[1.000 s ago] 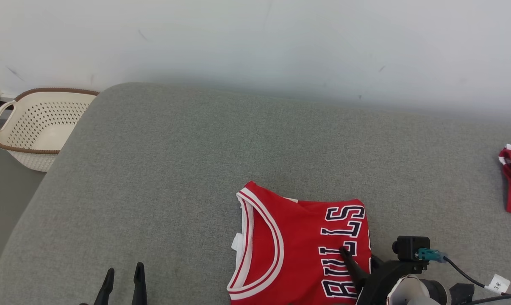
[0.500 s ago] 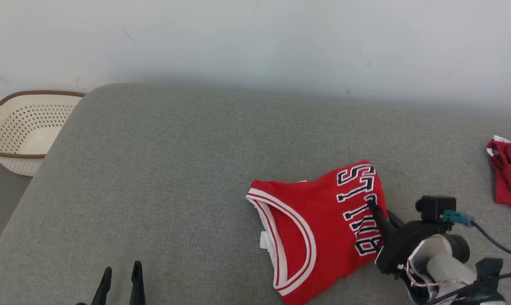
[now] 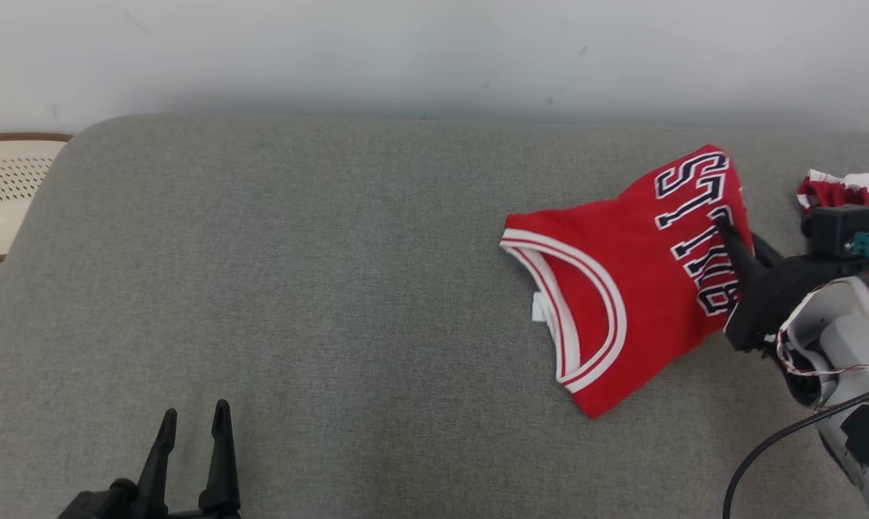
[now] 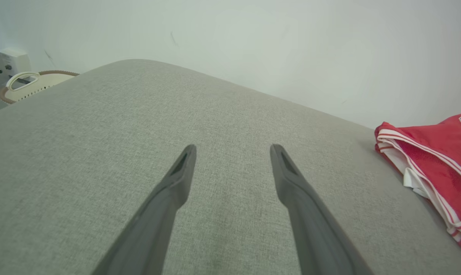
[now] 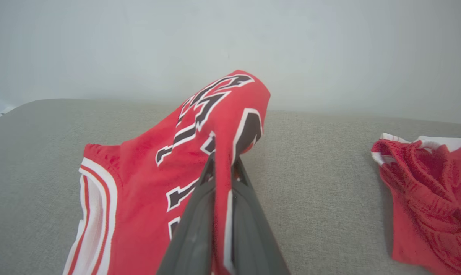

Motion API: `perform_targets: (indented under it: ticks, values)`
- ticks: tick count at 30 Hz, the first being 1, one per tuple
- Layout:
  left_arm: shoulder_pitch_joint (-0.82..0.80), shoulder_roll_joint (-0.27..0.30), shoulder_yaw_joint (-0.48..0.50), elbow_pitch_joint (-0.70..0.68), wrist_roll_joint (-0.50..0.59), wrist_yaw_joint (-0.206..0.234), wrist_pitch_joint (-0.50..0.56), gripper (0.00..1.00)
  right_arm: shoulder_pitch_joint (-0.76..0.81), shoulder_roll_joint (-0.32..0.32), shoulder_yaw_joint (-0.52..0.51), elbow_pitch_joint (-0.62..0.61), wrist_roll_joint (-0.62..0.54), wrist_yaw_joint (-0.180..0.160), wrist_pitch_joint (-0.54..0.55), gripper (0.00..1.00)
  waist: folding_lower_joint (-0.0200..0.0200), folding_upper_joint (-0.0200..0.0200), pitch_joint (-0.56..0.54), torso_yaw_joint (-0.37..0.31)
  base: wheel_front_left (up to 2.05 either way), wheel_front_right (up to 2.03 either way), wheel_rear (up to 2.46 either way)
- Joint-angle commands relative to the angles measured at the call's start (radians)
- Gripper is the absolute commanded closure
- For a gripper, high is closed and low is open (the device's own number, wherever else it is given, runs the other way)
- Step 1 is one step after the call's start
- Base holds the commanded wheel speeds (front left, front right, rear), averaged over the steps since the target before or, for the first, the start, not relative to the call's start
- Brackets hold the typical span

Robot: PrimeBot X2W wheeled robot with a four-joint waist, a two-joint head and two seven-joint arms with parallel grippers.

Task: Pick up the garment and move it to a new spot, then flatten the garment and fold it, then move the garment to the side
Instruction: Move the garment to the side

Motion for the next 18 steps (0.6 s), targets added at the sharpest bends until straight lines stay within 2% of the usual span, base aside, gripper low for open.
perform_targets:
  ticks: [1,9,18]
  values:
    - [-0.008,0.001,0.004,-0.006,0.01,-0.001,-0.003,0.0,-0.014,-0.008,0.0,0.002,-0.001,0.0,-0.009,1.0,-0.0001,-0.0001,0.035,-0.034,0.0,0.0,0.0]
    - [-0.026,0.001,0.035,-0.053,0.038,-0.004,-0.003,0.0,-0.125,-0.074,-0.002,0.044,0.015,0.0,-0.026,1.0,-0.0001,-0.0001,0.096,-0.085,0.0,0.0,0.0]
    - [-0.039,0.001,0.049,-0.103,0.081,-0.007,-0.003,0.0,-0.226,-0.144,0.015,0.099,0.018,0.0,-0.019,1.0,-0.0001,-0.0001,0.143,-0.114,0.0,0.0,0.0]
